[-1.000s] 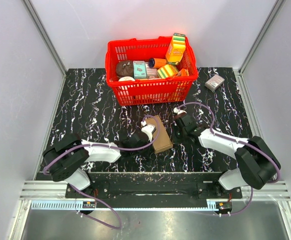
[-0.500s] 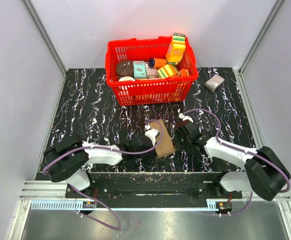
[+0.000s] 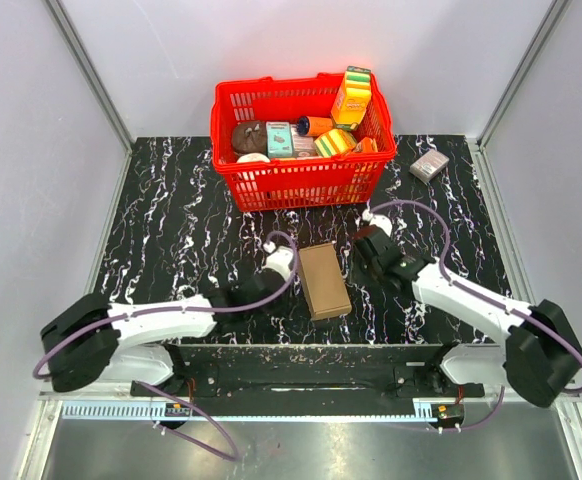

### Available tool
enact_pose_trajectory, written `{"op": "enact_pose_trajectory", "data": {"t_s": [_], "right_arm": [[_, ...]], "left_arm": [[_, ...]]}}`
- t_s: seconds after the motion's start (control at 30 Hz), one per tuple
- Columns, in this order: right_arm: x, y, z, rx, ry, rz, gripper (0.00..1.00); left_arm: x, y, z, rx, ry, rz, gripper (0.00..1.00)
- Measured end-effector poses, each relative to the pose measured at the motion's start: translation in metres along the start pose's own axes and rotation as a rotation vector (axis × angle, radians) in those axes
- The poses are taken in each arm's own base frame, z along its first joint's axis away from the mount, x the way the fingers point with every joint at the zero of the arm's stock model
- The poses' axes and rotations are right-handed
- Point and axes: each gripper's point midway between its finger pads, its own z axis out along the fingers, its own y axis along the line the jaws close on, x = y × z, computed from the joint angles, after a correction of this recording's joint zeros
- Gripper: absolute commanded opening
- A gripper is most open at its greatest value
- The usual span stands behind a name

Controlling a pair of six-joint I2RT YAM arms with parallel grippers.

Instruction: Fold the paper box

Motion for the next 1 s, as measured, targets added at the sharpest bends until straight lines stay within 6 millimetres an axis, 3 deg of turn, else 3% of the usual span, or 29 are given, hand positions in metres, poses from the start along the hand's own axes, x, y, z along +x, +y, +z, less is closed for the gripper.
{"op": "enact_pose_trajectory", "data": {"t_s": [0.03, 0.2, 0.23, 0.33, 0.47, 0.7, 1.0], "right_arm": [[-0.006, -0.001, 0.002, 0.009, -0.008, -0.001, 0.38], [-0.028, -0.024, 0.020, 0.081, -0.008, 0.008, 0.00], [-0.030, -0.031, 0.024, 0.098, -0.003, 0.008, 0.00], [-0.036, -0.046, 0.038, 0.133, 0.008, -0.004, 0.00], [-0.045, -0.040, 0.058, 0.118, 0.035, -0.052, 0.00], [-0.054, -0.026, 0.090, 0.076, 0.050, -0.118, 0.00], [-0.049, -0.015, 0.101, 0.000, 0.069, -0.165, 0.00]], "left_arm": [[-0.004, 0.005, -0.003, -0.013, -0.013, -0.009, 0.21], [-0.027, 0.047, -0.010, -0.119, -0.073, -0.066, 0.08], [-0.032, 0.058, -0.010, -0.145, -0.081, -0.079, 0.00], [-0.039, 0.080, -0.007, -0.186, -0.092, -0.105, 0.00], [-0.039, 0.095, 0.011, -0.210, -0.068, -0.109, 0.00], [-0.036, 0.090, 0.050, -0.174, 0.004, -0.083, 0.00], [-0.056, 0.076, 0.075, -0.122, -0.022, -0.071, 0.00]]}}
